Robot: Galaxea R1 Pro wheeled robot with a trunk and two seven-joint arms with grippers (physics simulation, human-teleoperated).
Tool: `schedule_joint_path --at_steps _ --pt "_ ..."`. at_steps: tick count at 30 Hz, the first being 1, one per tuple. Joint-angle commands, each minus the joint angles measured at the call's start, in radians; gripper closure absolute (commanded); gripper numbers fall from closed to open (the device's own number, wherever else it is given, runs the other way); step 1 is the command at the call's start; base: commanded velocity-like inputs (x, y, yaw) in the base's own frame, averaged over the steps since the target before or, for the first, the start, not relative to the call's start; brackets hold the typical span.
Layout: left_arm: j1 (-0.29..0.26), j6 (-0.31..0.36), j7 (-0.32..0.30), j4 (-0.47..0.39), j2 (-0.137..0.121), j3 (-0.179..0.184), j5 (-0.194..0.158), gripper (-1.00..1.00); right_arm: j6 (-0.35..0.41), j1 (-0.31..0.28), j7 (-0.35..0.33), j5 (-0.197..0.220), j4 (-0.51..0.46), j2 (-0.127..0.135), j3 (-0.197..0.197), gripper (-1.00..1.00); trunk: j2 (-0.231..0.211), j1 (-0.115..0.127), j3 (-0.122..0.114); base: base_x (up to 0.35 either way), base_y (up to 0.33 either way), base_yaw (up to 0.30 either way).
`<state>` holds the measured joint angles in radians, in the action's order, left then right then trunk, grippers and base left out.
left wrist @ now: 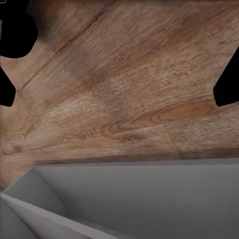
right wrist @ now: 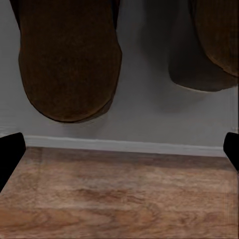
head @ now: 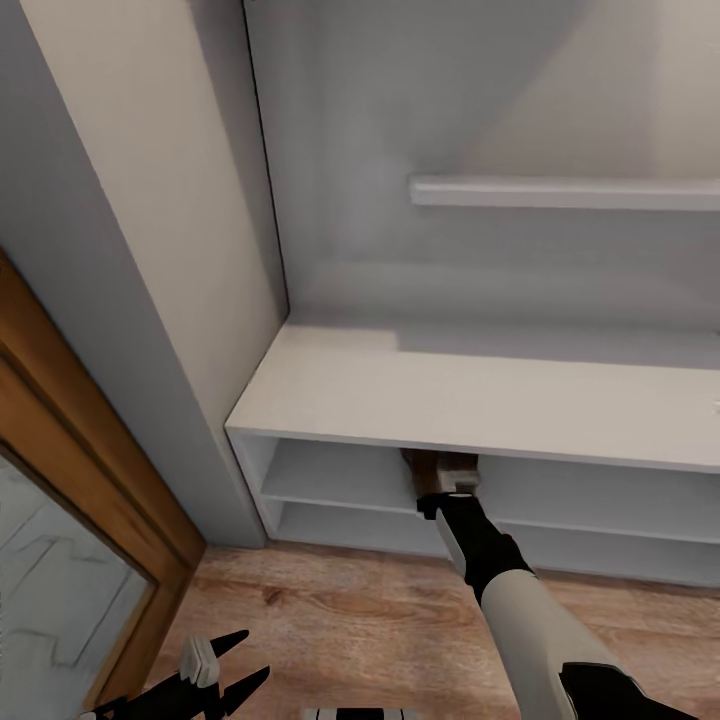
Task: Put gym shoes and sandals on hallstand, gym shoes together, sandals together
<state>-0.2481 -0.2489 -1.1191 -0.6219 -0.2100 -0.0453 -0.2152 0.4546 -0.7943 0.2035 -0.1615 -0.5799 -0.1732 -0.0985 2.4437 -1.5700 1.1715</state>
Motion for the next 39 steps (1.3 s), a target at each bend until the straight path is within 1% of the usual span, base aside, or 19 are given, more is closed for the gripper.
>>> schedule_joint_path --at_steps 1,7,14,16,17,22,23,24,27,28,31,34,35,37,38,39 --pt "0.000 -0.006 -0.003 0.001 0.000 -0.001 -0.001 -1.00 0.006 0.000 -0.003 -0.011 -0.001 -0.001 -0.005 -1.00 0.000 0.001 0.001 -0.255 -0.162 0.000" --pt "0.000 -0.006 -0.002 0.001 0.000 -0.001 -0.001 -1.00 0.003 0.002 -0.005 -0.012 0.012 -0.001 -0.005 -1.00 0.000 0.001 0.001 -0.264 -0.165 0.000" --pt "0.000 -0.006 0.001 0.001 0.000 -0.003 -0.001 -1.00 -0.006 0.004 -0.008 -0.012 0.051 -0.001 -0.004 -1.00 0.000 0.001 0.001 -0.269 -0.165 0.000" --pt "0.000 -0.007 0.002 0.001 0.000 -0.005 -0.001 -1.00 -0.041 0.011 -0.007 -0.013 0.061 -0.001 -0.004 -1.00 0.000 0.001 0.001 -0.287 -0.140 0.000" --pt "0.000 -0.007 0.002 0.001 0.000 -0.005 -0.001 -1.00 -0.073 0.025 -0.007 -0.015 0.064 -0.001 -0.004 -1.00 0.000 0.001 0.001 -0.294 -0.130 0.000" --pt "0.000 -0.007 0.004 0.002 0.000 -0.006 -0.001 -1.00 -0.190 0.072 -0.006 -0.019 0.081 0.001 -0.004 -1.00 0.000 0.001 0.001 -0.299 -0.121 0.000" --pt "0.000 -0.007 0.005 0.002 0.000 -0.007 -0.001 -1.00 -0.242 0.091 -0.006 -0.020 0.096 0.014 -0.004 -1.00 0.000 0.001 0.001 -0.303 -0.112 0.000" --pt "0.000 -0.008 0.006 0.002 0.000 -0.007 -0.001 -1.00 -0.319 0.115 -0.006 -0.020 0.131 0.041 -0.003 -1.00 0.000 0.001 0.001 -0.299 -0.098 0.000" --pt "0.000 -0.008 0.006 0.004 0.000 -0.008 -0.001 -1.00 -0.396 0.134 -0.007 -0.020 0.186 0.077 -0.003 -1.00 0.000 0.001 0.001 -0.266 -0.069 0.000" --pt "0.000 -0.008 0.006 0.005 0.000 -0.008 -0.001 -1.00 -0.449 0.143 -0.008 -0.020 0.231 0.101 -0.003 -1.00 0.000 0.001 0.001 -0.157 -0.035 0.000" --pt "0.000 -0.009 0.006 0.009 0.000 -0.008 -0.001 -1.00 -0.534 0.154 -0.014 -0.020 0.305 0.134 -0.002 -1.00 0.000 0.001 0.001 -0.102 -0.023 0.000" --pt "0.000 -0.009 0.007 0.011 0.000 -0.007 -0.001 -1.00 -0.622 0.163 -0.038 -0.021 0.383 0.161 -0.002 -1.00 0.000 0.001 0.001 -0.052 -0.012 0.000" --pt "0.000 -0.009 0.007 0.012 0.001 -0.007 0.000 -1.00 -0.680 0.168 -0.065 -0.022 0.434 0.180 -0.001 -1.00 0.000 0.001 0.001 -0.026 -0.006 0.000" --pt "0.000 -0.009 0.007 0.013 0.001 -0.007 0.000 -1.00 -0.736 0.173 -0.099 -0.022 0.477 0.200 -0.001 -1.00 0.000 0.001 0.001 -0.019 -0.004 0.000" --pt "0.000 -0.009 0.011 0.015 0.002 -0.007 0.001 -1.00 -0.806 0.185 -0.163 -0.022 0.515 0.232 0.001 -1.00 0.000 0.001 0.001 -0.009 -0.002 0.000" --pt "0.000 -0.010 0.014 0.015 0.003 -0.007 0.002 -1.00 -0.824 0.194 -0.191 -0.021 0.523 0.244 0.000 -1.00 0.000 0.001 0.001 -0.007 -0.002 0.000"
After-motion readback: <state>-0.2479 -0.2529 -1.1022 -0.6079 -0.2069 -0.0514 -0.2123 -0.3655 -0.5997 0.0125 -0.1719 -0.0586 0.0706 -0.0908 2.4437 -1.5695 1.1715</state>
